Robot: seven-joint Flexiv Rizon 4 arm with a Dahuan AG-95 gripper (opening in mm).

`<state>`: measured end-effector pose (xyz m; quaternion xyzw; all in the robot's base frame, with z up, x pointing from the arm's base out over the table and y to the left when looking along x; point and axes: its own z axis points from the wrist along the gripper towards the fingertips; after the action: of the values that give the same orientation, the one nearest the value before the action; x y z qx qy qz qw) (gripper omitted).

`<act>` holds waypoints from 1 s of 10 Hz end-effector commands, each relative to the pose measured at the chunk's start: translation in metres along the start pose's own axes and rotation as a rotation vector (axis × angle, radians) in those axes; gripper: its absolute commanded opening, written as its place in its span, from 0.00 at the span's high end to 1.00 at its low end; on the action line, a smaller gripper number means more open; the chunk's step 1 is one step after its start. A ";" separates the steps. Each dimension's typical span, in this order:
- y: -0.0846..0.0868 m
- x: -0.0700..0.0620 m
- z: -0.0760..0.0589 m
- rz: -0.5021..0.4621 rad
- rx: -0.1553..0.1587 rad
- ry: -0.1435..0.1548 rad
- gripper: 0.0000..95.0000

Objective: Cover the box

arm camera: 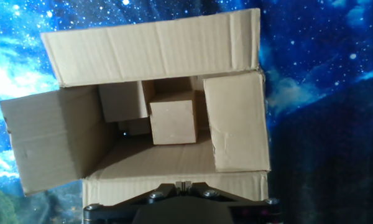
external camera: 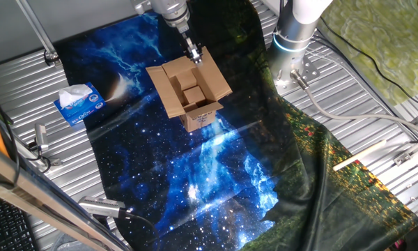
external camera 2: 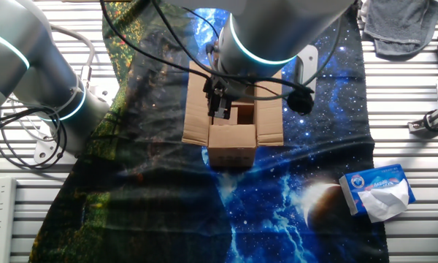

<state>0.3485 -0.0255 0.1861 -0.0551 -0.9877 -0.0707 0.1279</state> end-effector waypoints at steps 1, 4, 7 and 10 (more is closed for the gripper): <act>0.008 -0.001 0.004 0.000 0.003 -0.003 1.00; 0.013 0.001 -0.002 0.003 0.006 0.003 1.00; 0.013 0.003 -0.009 0.000 0.013 0.010 1.00; 0.009 0.003 -0.010 -0.002 0.016 0.008 1.00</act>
<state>0.3500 -0.0184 0.1978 -0.0530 -0.9877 -0.0633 0.1331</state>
